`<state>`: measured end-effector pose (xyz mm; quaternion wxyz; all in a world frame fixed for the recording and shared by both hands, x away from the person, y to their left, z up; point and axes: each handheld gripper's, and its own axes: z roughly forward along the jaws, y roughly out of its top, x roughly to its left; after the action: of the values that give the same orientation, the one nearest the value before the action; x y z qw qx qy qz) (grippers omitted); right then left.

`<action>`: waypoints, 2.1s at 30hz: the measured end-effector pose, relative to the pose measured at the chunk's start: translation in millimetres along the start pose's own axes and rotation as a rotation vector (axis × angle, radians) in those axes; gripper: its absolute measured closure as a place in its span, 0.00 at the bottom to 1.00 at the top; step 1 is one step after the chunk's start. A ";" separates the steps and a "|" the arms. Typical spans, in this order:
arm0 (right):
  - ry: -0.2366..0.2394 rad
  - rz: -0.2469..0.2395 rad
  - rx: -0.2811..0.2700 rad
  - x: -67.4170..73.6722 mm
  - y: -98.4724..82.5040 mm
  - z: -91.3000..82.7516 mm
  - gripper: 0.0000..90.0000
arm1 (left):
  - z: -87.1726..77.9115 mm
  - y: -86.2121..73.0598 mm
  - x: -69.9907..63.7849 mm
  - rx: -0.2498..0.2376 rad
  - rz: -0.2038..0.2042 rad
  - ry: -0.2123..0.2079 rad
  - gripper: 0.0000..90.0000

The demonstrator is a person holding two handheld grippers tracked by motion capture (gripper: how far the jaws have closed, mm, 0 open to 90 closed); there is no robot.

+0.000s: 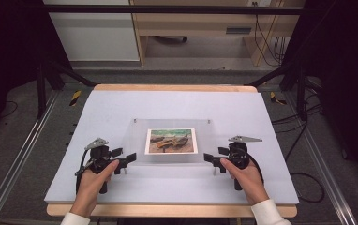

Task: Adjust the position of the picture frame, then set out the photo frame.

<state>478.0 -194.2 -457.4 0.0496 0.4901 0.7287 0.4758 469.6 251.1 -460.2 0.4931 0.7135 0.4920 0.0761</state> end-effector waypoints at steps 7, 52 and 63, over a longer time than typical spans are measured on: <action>-0.002 0.013 0.004 0.0 0.4 0.7 0.21 | 1.5 0.8 2.2 0.005 -0.009 -0.009 0.22; 0.042 0.078 0.037 -2.9 1.3 4.7 0.21 | 4.7 2.0 6.9 0.036 -0.061 -0.064 0.24; 0.038 0.063 0.037 -1.5 1.8 3.2 0.21 | 3.2 4.0 4.5 0.048 -0.044 -0.052 0.24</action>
<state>481.7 -193.1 -458.5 0.0117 0.5044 0.7223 0.4730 476.3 252.5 -460.4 0.4899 0.7159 0.4963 0.0348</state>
